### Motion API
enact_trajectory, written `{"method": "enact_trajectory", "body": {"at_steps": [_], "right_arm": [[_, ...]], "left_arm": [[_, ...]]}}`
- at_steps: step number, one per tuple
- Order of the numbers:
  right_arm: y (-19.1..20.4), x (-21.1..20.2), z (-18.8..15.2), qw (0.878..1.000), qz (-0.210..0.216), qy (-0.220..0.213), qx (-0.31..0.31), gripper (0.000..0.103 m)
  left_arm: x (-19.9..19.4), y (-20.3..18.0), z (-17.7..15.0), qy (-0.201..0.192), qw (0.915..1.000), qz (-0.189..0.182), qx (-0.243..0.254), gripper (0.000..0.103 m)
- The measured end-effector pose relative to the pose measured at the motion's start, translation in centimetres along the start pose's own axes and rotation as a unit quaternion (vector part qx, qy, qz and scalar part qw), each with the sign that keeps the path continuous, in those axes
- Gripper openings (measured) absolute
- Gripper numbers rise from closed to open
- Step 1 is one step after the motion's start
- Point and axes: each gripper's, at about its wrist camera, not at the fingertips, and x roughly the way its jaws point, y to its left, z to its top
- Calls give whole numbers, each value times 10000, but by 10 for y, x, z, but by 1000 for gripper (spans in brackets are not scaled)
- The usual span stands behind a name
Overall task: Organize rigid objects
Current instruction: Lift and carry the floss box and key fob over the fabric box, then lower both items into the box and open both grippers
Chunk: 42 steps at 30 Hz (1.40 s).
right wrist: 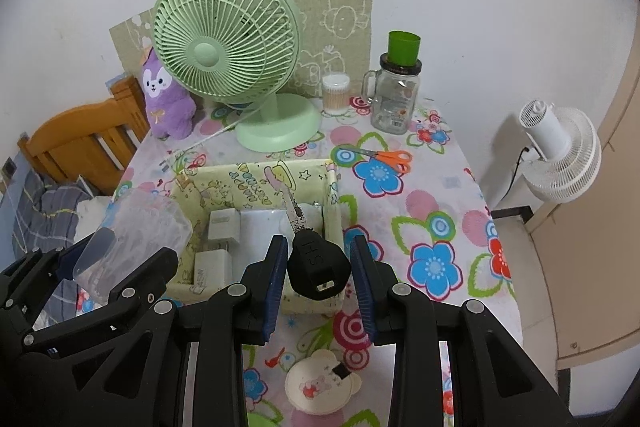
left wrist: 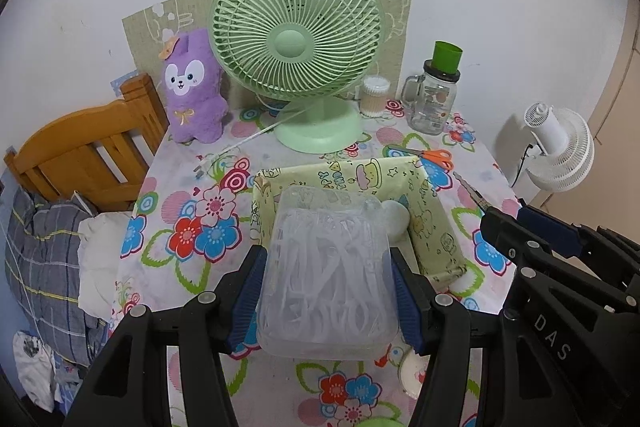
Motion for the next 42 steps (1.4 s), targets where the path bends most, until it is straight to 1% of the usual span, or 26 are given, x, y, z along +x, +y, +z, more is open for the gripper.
{"method": "enact_trajectory", "body": {"at_steps": [6, 12, 22, 25, 28, 29, 31, 34, 35, 36, 37, 39, 42], "right_arm": [[-3, 15, 12, 10000, -4, 44, -12, 35], [-1, 31, 23, 9999, 58, 97, -101, 36], [11, 58, 29, 9993, 216, 296, -82, 36], [11, 67, 28, 9990, 233, 377, -95, 36], [11, 77, 28, 9985, 234, 478, -117, 36], [10, 80, 28, 9984, 231, 500, -122, 36], [10, 86, 29, 9981, 228, 535, -182, 36], [10, 93, 28, 9974, 287, 616, -255, 36], [11, 96, 28, 9968, 351, 654, -293, 36], [11, 98, 27, 9965, 397, 666, -325, 36], [13, 100, 27, 9960, 436, 678, -373, 36], [14, 104, 25, 9955, 468, 717, -414, 35], [16, 111, 22, 9941, 578, 831, -386, 35]], "left_arm": [[18, 0, 7, 110, 9999, 29, -87, 61], [36, -9, 13, 208, 9998, -31, -67, 61], [64, -9, 18, 402, 9988, -61, -277, 61], [72, -8, 17, 484, 9984, -84, -274, 61], [83, -9, 17, 657, 9975, -205, -172, 62], [88, -9, 16, 709, 9972, -196, -147, 62], [92, -9, 14, 756, 9969, -176, -150, 62], [100, -9, 12, 869, 9956, -279, -209, 62], [102, -9, 11, 901, 9952, -335, -205, 68], [104, -9, 11, 922, 9949, -379, -164, 79], [104, -9, 10, 923, 9950, -373, -94, 83], [103, -9, 8, 856, 9958, -325, 18, 85], [104, -7, 5, 877, 9958, -257, 92, 88]]}}
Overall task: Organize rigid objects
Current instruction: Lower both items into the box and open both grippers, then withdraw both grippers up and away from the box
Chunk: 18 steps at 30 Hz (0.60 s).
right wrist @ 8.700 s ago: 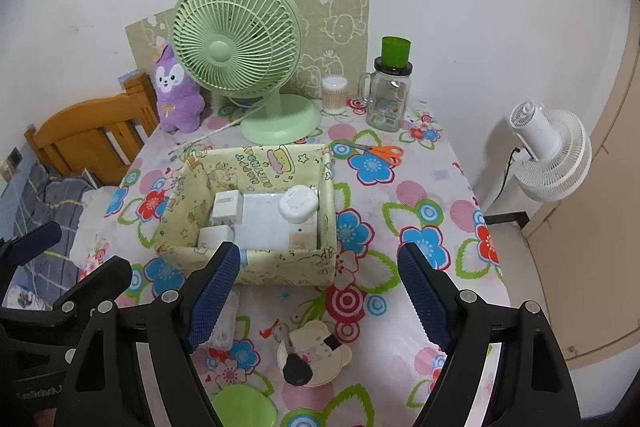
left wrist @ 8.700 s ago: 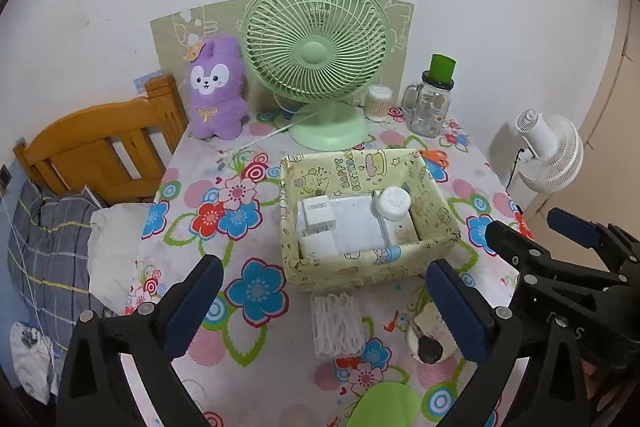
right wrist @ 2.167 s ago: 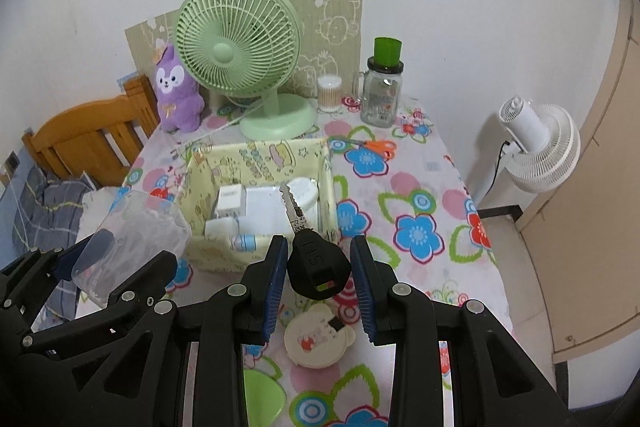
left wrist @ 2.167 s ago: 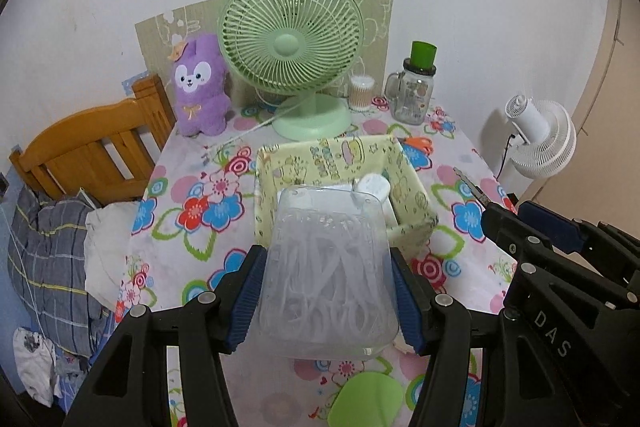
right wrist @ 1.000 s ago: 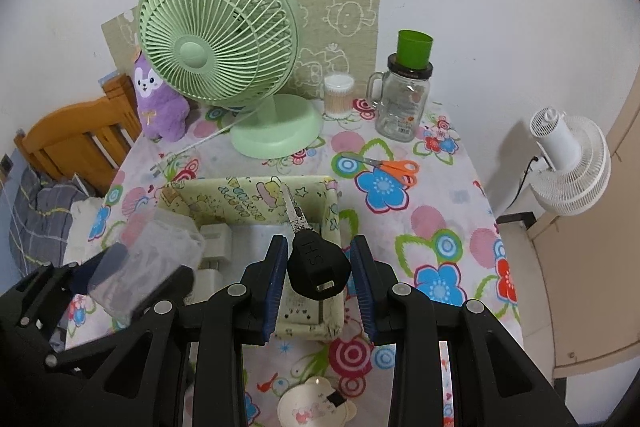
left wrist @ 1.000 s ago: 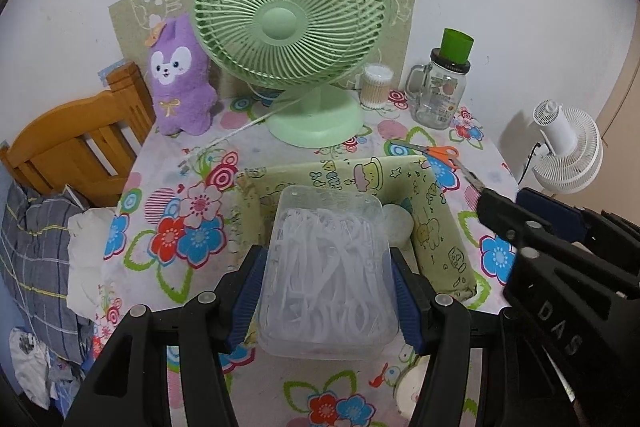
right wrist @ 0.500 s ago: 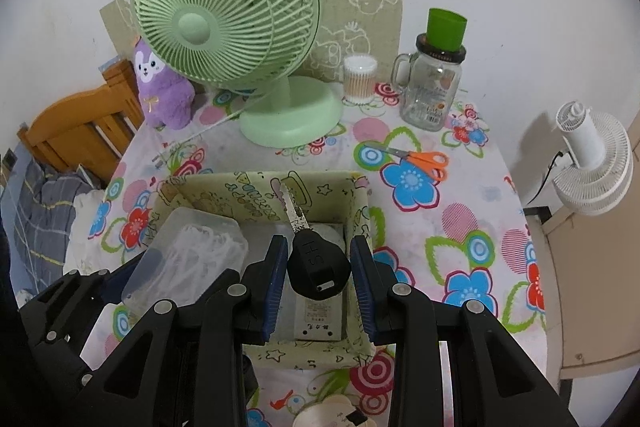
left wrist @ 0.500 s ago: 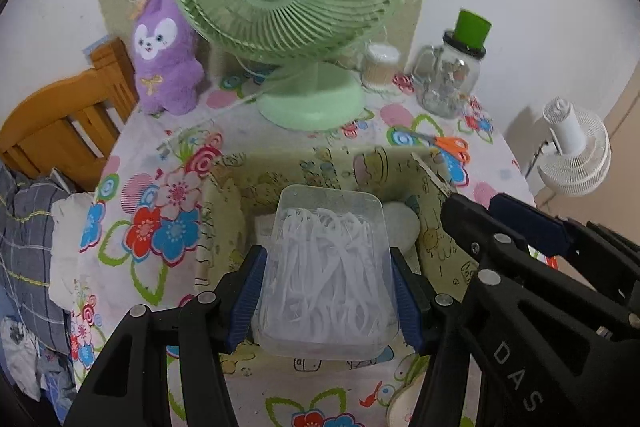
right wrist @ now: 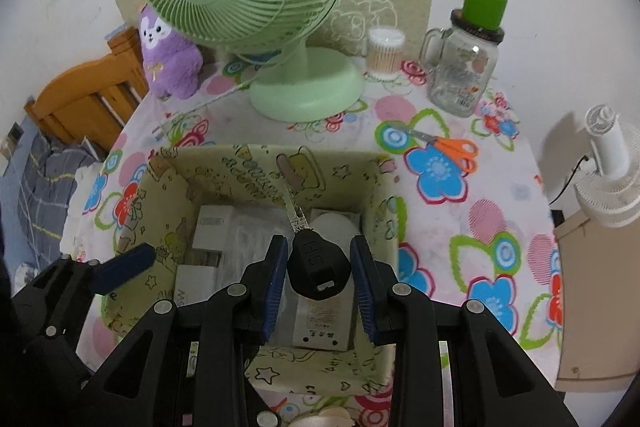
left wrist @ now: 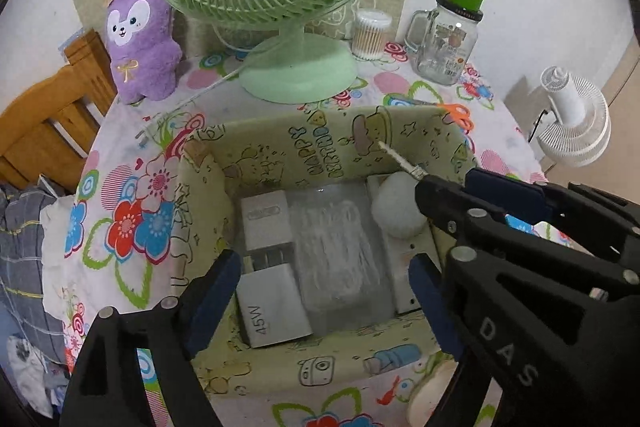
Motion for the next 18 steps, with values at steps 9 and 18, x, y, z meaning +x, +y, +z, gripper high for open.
{"method": "enact_trajectory", "body": {"at_steps": [9, 18], "right_arm": [[7, 12, -6, 9990, 372, 232, 21, 36], [6, 1, -13, 9988, 410, 212, 175, 68]], "left_arm": [[1, 7, -3, 69, 9999, 94, 17, 89], [-8, 3, -8, 48, 9998, 110, 131, 92]]}}
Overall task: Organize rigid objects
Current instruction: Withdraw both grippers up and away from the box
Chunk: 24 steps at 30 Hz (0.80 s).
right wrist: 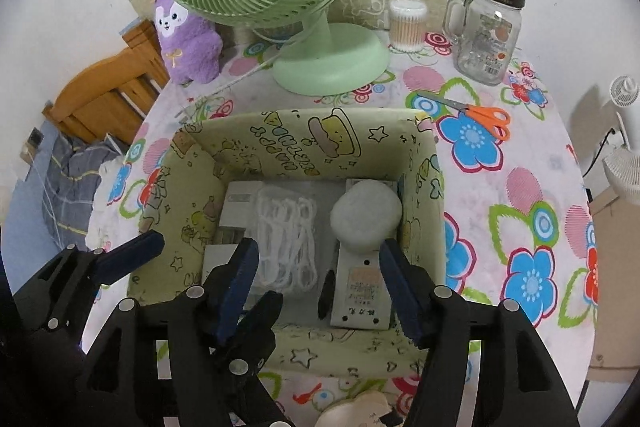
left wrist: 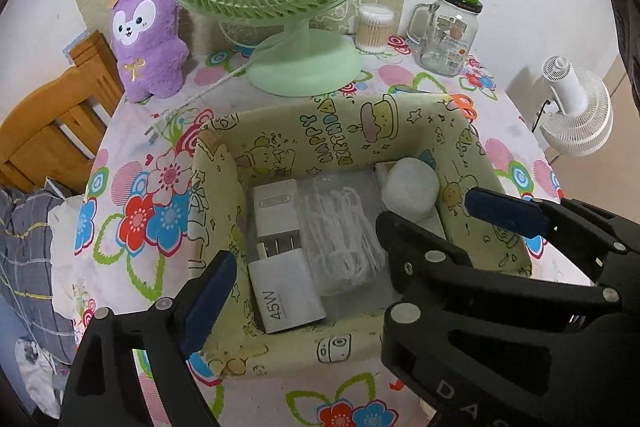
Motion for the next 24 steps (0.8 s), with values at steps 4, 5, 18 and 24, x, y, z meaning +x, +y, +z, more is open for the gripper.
{"method": "enact_trajectory", "body": {"at_steps": [4, 5, 18, 24], "right_arm": [[0, -9, -4, 9999, -68, -76, -19, 78], [1, -13, -5, 9999, -82, -104, -24, 79], [9, -52, -22, 9990, -272, -349, -43, 88], [15, -70, -32, 9980, -449, -441, -113, 88]], "left_arm": [[-7, -2, -3, -41, 10000, 2, 19, 93], [-9, -2, -4, -58, 10000, 5, 13, 93], [-44, -8, -19, -310, 9994, 32, 141, 94], [-59, -10, -28, -371, 9992, 16, 135, 95]]}}
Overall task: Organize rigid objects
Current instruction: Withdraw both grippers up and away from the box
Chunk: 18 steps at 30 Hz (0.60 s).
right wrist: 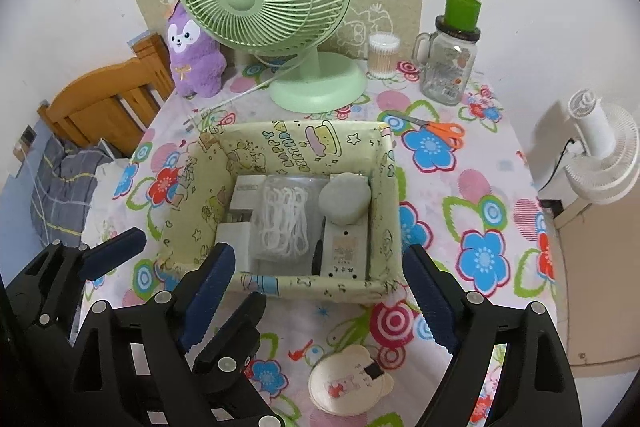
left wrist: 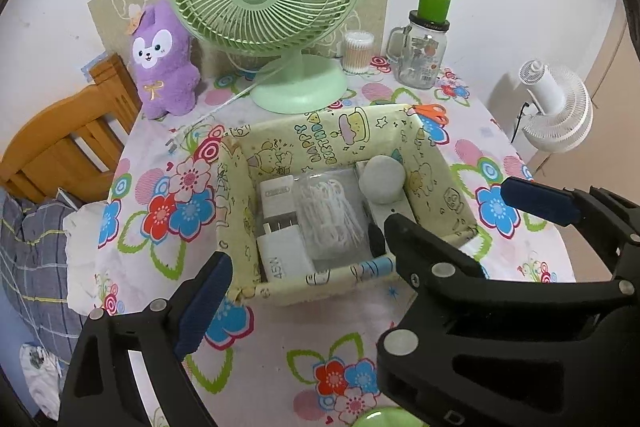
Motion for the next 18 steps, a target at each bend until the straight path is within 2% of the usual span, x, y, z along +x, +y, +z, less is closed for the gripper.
{"method": "enact_trajectory", "body": {"at_steps": [18], "right_arm": [[5, -47, -29, 9991, -289, -280, 90, 88]], "left_arm": [[-40, -11, -23, -147, 9997, 140, 116, 96]]}}
